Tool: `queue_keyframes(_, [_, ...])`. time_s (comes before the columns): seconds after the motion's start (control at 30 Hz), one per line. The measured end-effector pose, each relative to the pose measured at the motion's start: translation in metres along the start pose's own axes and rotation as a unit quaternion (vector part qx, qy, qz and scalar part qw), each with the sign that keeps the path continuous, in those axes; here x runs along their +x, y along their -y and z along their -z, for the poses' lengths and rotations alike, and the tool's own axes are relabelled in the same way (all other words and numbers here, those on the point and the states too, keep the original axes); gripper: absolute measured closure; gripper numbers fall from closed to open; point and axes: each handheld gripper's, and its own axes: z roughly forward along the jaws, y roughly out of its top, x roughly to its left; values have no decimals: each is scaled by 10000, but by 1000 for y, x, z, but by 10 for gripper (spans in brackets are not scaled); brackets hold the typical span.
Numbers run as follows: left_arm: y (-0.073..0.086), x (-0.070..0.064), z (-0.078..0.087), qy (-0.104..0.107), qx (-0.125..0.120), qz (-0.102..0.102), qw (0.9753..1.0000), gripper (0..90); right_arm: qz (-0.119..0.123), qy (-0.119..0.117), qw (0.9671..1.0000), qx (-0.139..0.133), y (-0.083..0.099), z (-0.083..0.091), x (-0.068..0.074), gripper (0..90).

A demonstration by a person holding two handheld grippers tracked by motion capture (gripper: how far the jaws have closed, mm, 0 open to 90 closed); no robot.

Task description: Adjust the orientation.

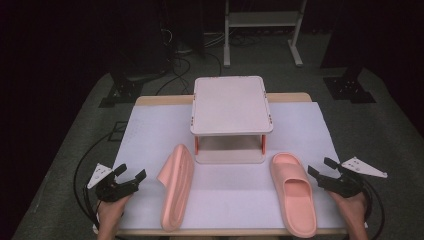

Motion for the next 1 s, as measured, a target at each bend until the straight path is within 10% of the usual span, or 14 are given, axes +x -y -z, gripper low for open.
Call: queue_keyframes(1.0, [11, -18, 17, 135, 24, -121, 9998, 91, -34, -16, 9999, -142, -3, 1, 1, 211])
